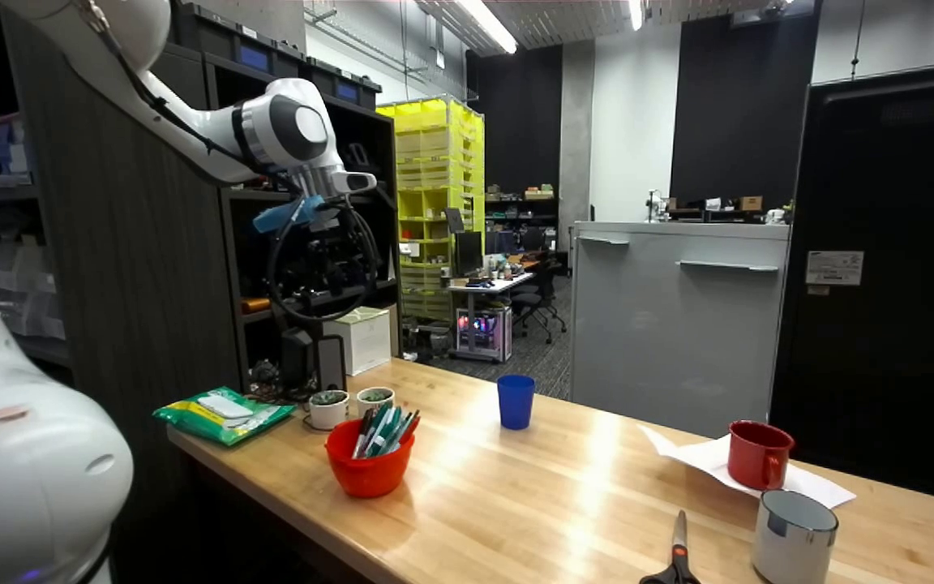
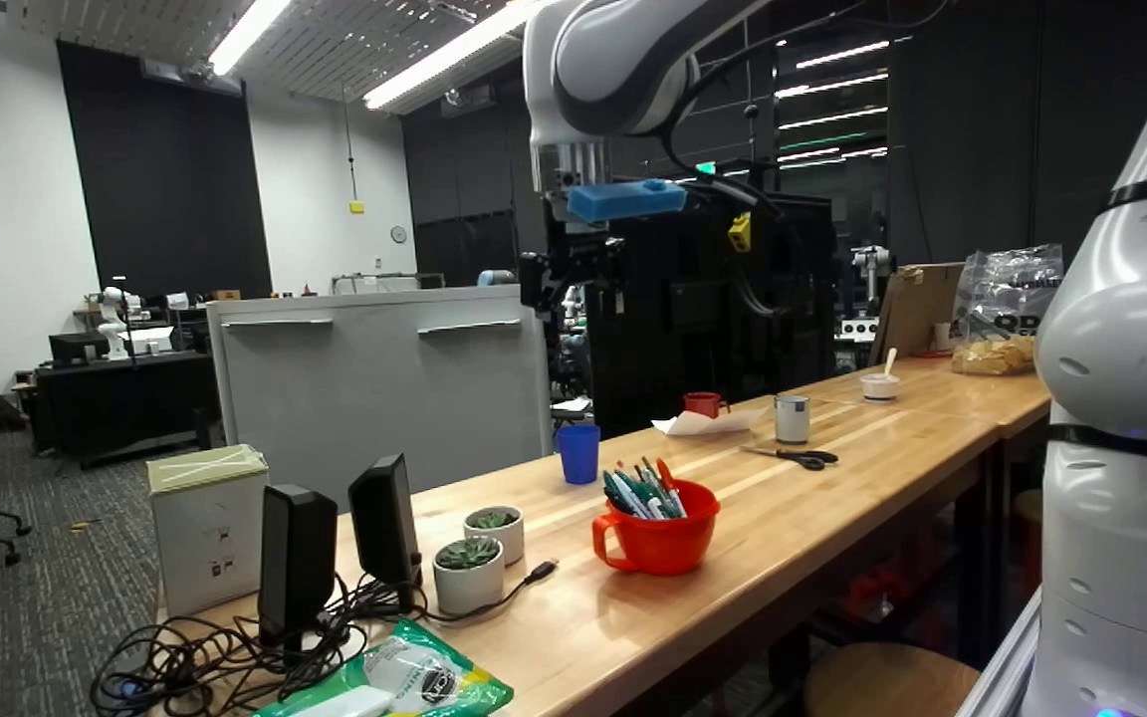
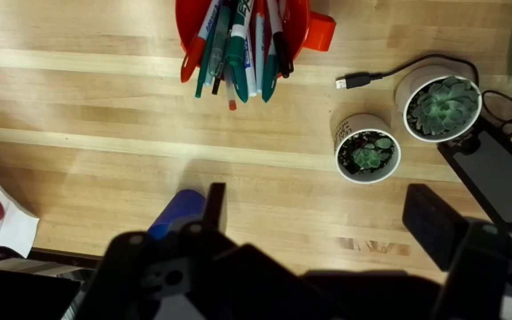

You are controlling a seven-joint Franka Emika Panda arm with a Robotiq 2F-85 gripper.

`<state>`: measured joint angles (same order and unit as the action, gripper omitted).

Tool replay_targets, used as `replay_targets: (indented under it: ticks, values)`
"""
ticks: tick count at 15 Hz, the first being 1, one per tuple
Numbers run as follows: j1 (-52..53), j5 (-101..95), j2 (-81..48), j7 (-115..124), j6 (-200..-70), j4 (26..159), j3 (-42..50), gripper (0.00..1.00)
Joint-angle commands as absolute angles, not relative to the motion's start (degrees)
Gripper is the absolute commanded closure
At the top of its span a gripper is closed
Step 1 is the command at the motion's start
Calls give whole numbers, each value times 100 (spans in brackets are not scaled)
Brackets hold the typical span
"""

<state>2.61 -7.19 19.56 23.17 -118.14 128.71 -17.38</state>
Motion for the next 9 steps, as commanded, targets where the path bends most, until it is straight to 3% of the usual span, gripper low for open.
replay_targets:
  ticks: [1,9]
  values:
    - [336,-669,2029,2588,-11892,13104,-1548,0]
    - [317,-326,2130,2939,-11961,13523,-1339,0]
